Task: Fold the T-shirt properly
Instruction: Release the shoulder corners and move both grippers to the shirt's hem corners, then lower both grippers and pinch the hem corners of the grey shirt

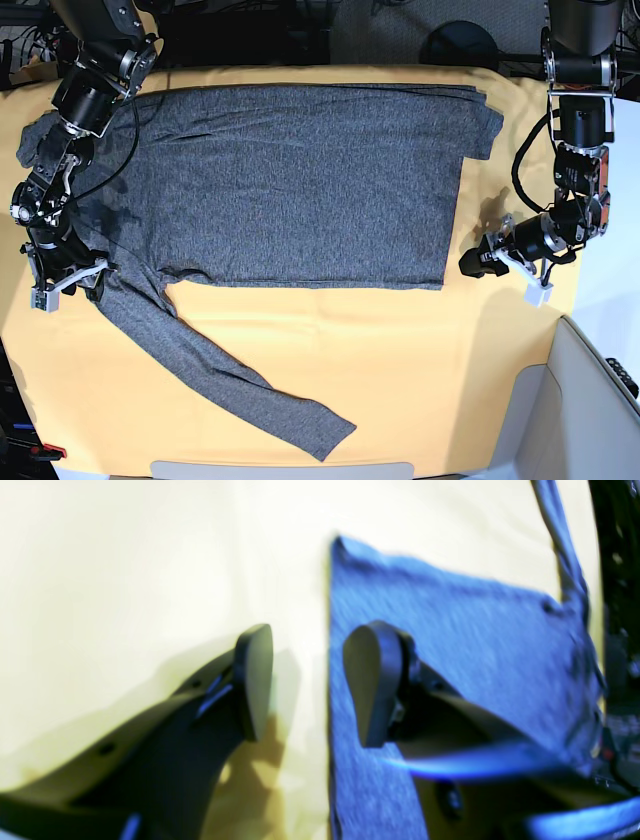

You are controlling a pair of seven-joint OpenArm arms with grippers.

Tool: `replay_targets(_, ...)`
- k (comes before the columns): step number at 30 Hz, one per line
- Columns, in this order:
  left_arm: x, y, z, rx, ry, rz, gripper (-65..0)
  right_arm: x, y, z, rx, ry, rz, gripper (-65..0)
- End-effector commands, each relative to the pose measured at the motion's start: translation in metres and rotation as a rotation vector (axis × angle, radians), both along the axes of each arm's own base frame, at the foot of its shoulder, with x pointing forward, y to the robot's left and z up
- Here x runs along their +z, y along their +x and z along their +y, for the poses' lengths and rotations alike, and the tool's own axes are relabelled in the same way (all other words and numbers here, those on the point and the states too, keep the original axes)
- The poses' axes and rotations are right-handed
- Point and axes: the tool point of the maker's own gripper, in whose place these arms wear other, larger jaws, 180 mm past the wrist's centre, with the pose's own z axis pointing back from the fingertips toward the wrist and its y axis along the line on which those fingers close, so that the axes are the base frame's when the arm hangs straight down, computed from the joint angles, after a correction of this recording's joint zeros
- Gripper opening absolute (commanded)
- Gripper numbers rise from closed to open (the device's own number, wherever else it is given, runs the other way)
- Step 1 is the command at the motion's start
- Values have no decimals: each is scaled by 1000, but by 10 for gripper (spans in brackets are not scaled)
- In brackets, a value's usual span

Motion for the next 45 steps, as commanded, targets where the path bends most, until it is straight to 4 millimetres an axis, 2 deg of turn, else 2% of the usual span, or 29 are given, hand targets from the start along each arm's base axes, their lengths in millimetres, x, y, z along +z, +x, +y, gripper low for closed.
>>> replay_targets(1,23,20,4,4,3,-70,-388,22,12,1,2,2,-74,-360)
replay_targets(7,28,37,-9,-39,33,-83,-388,3,4,16,10,38,-44,-360)
replay_targets(12,30,44,-28,-82,39,-95,-388,-1,1,16,9,36,-34,-360)
replay_targets(22,-7,39,-48,-106,96,-24,-388,3,3,14,8,32,-43,-360)
replay_targets(33,-8,38,-50,-109,92,-23,-389,3,3,15,9,35,-43,-360)
replay_targets(45,-10,38,-74,-133,59,-23,-402,2,3,16,10,39,-42,-360)
